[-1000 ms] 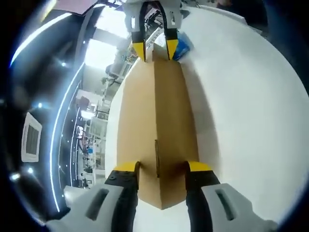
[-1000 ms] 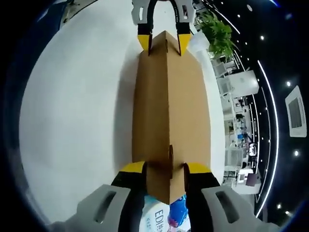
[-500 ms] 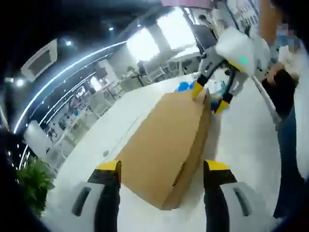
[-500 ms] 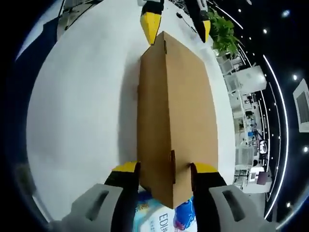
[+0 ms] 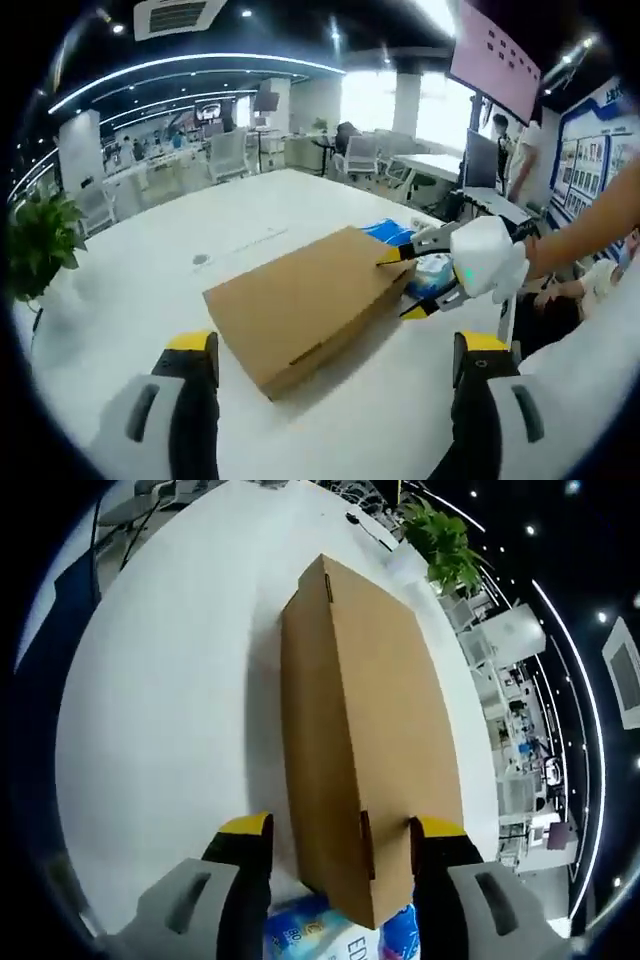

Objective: Operate the shoe box by opening the lid, removing the specified soft item, and placing it in the target area until the item is outside and the box remains undamaged.

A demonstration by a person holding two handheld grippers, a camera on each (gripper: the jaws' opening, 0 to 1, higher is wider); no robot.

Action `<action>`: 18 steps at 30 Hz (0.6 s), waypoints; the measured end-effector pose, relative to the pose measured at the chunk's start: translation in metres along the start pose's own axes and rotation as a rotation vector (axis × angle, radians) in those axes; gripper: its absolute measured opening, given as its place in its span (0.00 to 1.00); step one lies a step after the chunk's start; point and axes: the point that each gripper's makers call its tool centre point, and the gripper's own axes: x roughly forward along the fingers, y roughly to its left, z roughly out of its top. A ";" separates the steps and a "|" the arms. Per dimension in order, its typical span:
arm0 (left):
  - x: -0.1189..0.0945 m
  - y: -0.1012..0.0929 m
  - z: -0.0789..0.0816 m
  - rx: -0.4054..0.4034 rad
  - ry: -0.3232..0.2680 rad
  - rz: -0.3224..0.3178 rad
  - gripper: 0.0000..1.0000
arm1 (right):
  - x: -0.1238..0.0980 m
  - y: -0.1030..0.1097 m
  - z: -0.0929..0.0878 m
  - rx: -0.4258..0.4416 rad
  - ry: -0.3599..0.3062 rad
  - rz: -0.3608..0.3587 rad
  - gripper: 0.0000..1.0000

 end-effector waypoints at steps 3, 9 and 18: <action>-0.008 -0.007 -0.004 -0.016 0.017 0.013 0.99 | 0.000 0.001 0.001 0.001 -0.017 0.004 0.57; -0.032 -0.021 -0.007 -0.066 0.050 0.071 0.99 | -0.001 0.001 0.004 0.005 -0.046 0.008 0.58; -0.032 -0.026 0.002 -0.104 0.047 0.125 0.99 | -0.017 -0.015 0.009 0.114 -0.124 0.022 0.69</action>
